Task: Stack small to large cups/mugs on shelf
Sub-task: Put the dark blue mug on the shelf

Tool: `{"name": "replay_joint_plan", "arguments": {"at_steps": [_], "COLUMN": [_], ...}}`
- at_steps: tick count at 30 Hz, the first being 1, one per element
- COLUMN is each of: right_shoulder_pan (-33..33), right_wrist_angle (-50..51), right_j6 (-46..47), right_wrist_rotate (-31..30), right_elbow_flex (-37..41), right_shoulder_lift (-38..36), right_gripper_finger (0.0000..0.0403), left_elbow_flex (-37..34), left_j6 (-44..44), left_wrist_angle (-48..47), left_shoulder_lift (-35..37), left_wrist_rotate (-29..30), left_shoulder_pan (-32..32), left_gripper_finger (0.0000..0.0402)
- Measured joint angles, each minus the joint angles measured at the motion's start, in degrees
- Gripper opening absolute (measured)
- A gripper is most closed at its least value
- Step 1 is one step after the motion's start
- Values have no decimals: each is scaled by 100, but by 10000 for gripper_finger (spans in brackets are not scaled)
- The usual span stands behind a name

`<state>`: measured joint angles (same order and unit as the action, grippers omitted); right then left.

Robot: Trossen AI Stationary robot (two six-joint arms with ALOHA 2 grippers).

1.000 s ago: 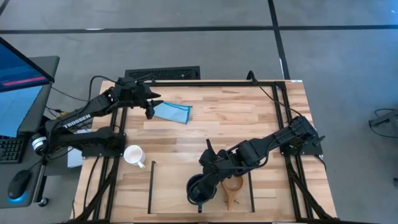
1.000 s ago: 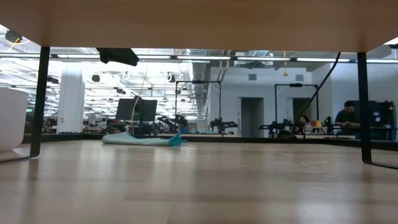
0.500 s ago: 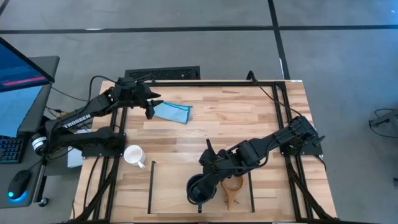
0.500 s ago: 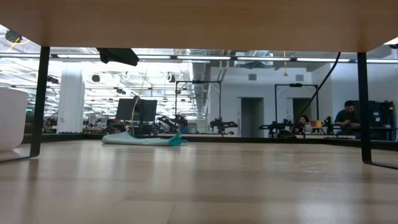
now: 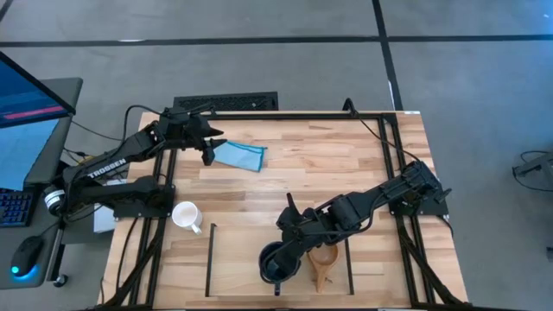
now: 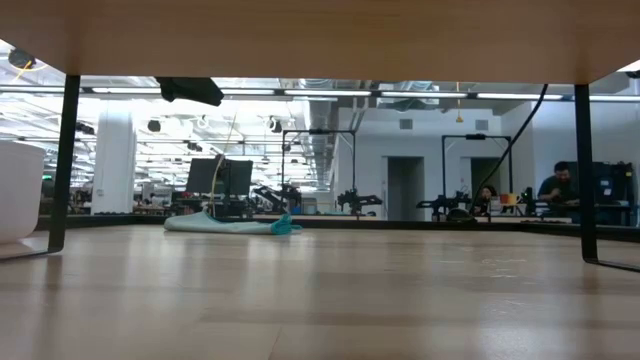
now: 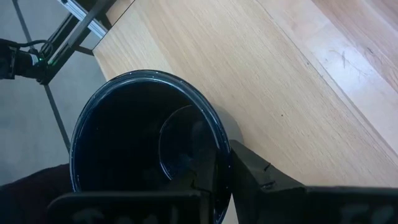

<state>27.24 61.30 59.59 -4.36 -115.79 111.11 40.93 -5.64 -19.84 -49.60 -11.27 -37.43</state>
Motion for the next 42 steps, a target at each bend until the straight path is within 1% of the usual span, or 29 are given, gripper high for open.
{"name": "replay_joint_plan", "arguments": {"at_steps": [5,19,32,35,42], "right_shoulder_pan": [-11,-38,-76,-76,-76], "right_wrist_angle": [4,-4,-7,-9,-17], "right_j6": [87,86,-79,-107,-107], "right_wrist_rotate": [16,132,133,139,141], "right_elbow_flex": [0,0,0,0,-2], "right_shoulder_lift": [0,0,0,0,-9], "right_gripper_finger": [52,52,55,71,139], "left_elbow_flex": [0,0,0,0,0], "left_j6": [-124,-129,-219,-224,-224], "left_wrist_angle": [0,-1,-4,-4,-5], "left_shoulder_lift": [0,0,-1,-1,-2], "left_wrist_rotate": [2,7,9,9,9], "left_shoulder_pan": [2,0,1,1,0], "left_gripper_finger": [142,142,142,142,142]}}
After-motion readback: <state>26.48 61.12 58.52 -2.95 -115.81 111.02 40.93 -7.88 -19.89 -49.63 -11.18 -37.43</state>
